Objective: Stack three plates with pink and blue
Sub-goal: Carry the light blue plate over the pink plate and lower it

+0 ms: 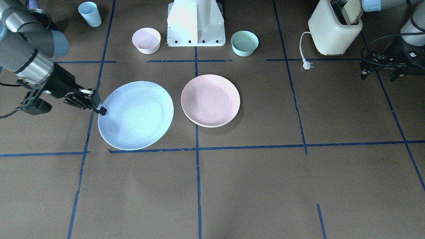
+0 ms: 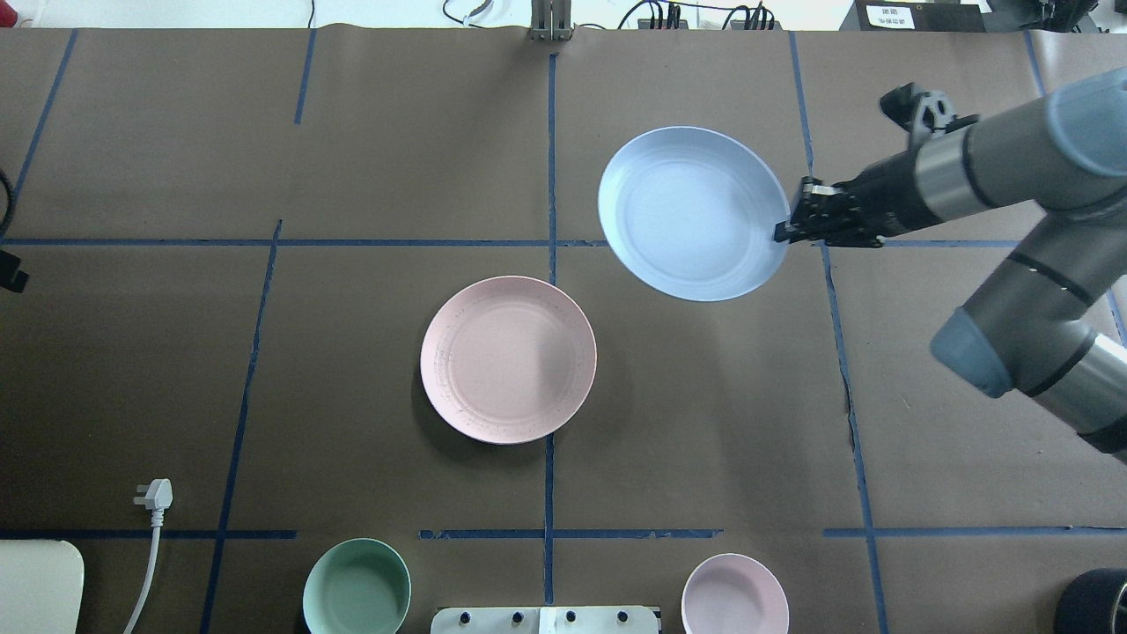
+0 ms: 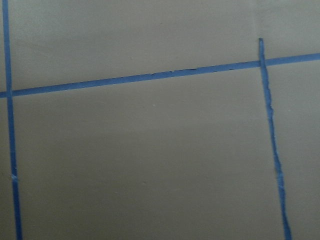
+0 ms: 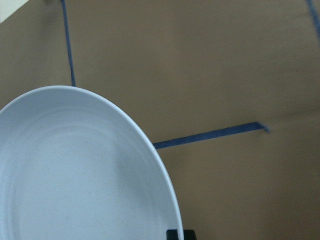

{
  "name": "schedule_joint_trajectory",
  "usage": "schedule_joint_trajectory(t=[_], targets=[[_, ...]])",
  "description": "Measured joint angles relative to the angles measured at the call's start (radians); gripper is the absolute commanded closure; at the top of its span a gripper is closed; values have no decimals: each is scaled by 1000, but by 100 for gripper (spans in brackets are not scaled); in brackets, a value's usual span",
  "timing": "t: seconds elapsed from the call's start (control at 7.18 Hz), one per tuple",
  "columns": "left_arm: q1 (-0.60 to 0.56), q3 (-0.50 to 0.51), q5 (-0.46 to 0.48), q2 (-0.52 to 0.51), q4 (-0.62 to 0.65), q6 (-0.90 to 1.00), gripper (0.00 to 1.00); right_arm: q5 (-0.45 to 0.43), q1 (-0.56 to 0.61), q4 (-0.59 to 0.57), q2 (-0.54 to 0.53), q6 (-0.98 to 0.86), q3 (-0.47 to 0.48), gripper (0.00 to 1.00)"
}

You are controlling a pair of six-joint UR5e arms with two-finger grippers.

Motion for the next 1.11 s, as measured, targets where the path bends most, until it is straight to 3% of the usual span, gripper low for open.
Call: schedule_joint_trajectory(t=[0.28, 0.56, 0.98, 1.11], targets=[[-92, 110, -54, -7, -12, 153, 0, -198, -191, -171, 117, 27, 26, 100], [-114, 149, -70, -13, -17, 189, 0, -345, -332, -259, 186, 51, 25, 100], [-117, 160, -72, -15, -19, 193, 0, -390, -383, -299, 207, 58, 23, 98], [-117, 160, -72, -16, -19, 194, 0, -391, -389, -301, 209, 58, 22, 76]])
